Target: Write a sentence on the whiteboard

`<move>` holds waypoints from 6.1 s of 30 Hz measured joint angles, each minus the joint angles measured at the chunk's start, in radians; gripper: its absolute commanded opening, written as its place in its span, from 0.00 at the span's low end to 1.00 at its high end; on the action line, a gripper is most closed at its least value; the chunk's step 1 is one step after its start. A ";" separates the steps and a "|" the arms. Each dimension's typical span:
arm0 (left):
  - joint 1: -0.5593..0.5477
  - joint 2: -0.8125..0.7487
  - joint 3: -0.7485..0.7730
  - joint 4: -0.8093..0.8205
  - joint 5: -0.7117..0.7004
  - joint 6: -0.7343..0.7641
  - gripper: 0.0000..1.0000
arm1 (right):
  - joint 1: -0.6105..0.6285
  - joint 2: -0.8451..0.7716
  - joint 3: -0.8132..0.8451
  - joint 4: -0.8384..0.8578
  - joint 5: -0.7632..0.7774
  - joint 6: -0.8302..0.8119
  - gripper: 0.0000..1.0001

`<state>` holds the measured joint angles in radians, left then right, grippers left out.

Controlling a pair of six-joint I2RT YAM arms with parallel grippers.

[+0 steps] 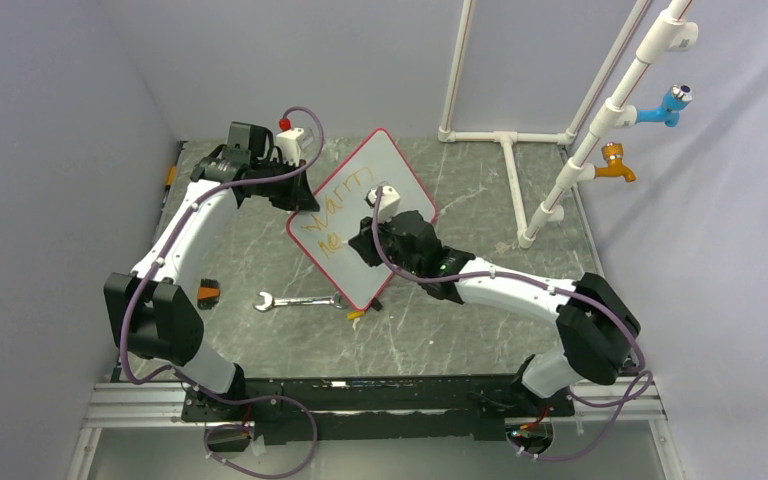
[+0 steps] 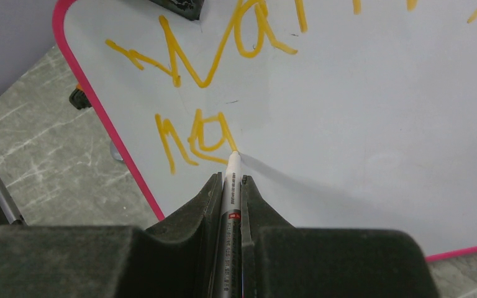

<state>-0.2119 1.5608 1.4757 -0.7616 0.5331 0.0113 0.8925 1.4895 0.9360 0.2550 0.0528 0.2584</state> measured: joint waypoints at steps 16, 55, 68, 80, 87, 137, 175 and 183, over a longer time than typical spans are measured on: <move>-0.001 0.000 0.001 0.001 0.001 -0.001 0.00 | 0.000 -0.018 0.040 -0.060 0.053 -0.026 0.00; -0.002 0.002 0.001 0.001 -0.002 0.000 0.00 | -0.001 0.007 0.016 -0.015 0.050 -0.006 0.00; -0.002 0.002 0.001 0.002 -0.001 0.000 0.00 | -0.002 0.016 0.051 -0.034 0.049 -0.005 0.00; -0.003 0.002 0.001 0.002 -0.002 0.000 0.00 | -0.002 0.051 0.127 -0.052 0.048 -0.014 0.00; -0.003 0.002 0.001 0.002 -0.003 0.000 0.00 | -0.008 0.064 0.164 -0.074 0.054 -0.016 0.00; -0.006 0.002 0.002 0.002 -0.006 0.000 0.00 | -0.045 0.038 0.085 -0.032 0.016 -0.023 0.00; -0.007 0.002 0.002 0.002 -0.009 0.000 0.00 | -0.057 0.042 0.091 -0.030 0.016 -0.008 0.00; -0.007 0.002 0.002 0.002 -0.009 0.000 0.00 | -0.084 0.062 0.124 -0.030 0.016 -0.006 0.00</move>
<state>-0.2192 1.5623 1.4776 -0.7593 0.5240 0.0109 0.8085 1.5517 1.0595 0.2253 0.0689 0.2520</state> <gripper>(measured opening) 0.044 0.133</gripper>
